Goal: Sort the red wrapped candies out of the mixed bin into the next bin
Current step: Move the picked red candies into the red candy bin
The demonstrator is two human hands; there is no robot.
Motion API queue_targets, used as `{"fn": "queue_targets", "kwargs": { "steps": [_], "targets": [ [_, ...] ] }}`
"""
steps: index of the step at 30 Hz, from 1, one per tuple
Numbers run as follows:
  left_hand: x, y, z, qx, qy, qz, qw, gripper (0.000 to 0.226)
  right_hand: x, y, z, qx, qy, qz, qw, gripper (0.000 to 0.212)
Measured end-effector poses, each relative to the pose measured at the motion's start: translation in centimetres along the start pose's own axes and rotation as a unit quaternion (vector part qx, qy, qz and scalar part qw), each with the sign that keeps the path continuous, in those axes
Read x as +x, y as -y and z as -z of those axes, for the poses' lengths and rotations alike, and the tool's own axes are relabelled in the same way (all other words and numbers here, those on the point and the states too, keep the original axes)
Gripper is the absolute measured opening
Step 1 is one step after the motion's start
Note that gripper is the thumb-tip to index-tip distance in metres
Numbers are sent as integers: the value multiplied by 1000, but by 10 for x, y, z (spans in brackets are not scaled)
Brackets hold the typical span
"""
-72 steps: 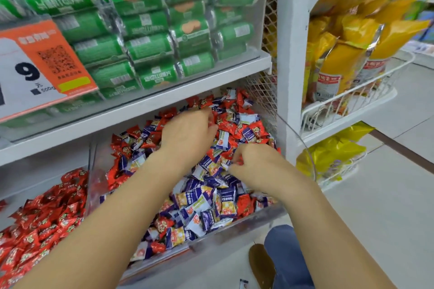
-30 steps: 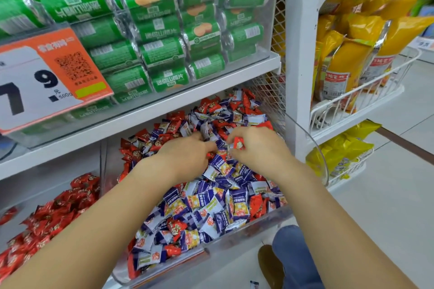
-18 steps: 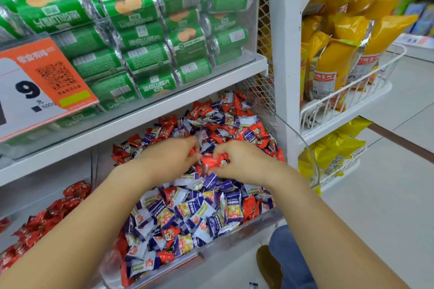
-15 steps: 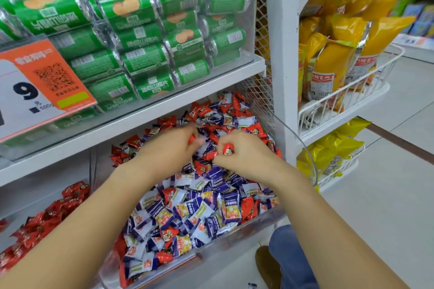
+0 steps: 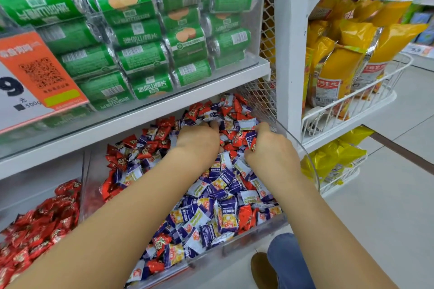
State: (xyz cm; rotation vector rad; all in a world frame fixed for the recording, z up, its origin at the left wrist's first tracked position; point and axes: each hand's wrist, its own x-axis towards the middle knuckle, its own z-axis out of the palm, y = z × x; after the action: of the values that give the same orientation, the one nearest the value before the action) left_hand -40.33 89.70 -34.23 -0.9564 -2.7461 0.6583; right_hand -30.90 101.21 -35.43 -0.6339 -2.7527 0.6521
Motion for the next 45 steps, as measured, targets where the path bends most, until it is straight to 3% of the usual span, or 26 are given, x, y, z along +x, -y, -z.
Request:
{"fn": "queue_targets", "kwargs": {
  "steps": [5,9,13,18,24,26,28,32,35,37,41,45],
  "targets": [
    [10,-2,-2,-13,17,27,999,50,0,6,-4,-18,-17,-37,999,43],
    [2,8,-4,-39,-23,-16,999,41,3,6,-6,-35,72,-49,996,39],
    [-18,16,2,-58,-4,-55,997,30,10,7,-10,6,141,13,990,53],
    [-47,28,13,-76,-8,-38,996,31,1,13,-1,98,206,105,968,44],
    [-99,51,16,-132,-48,3,990,29,-12,1,27,104,355,122,921,39],
    [-115,54,11,-172,-81,41,981,29,-17,-8,40,90,351,104,926,54],
    [-128,53,4,-220,-108,77,966,28,-19,-11,46,87,291,77,950,65],
    [-140,45,-8,-292,-145,124,937,20,-13,-2,34,58,112,66,990,50],
    [-145,44,-19,-313,-137,154,927,19,-6,11,19,70,70,102,990,44],
    [-146,46,-21,-324,-141,168,921,21,-2,18,9,65,87,131,985,50],
    [-149,48,-12,-358,-156,158,907,24,-4,29,-8,12,225,163,961,64],
    [-158,49,-11,-374,-141,155,903,24,-4,34,-11,-41,219,146,964,63]
  ]
}}
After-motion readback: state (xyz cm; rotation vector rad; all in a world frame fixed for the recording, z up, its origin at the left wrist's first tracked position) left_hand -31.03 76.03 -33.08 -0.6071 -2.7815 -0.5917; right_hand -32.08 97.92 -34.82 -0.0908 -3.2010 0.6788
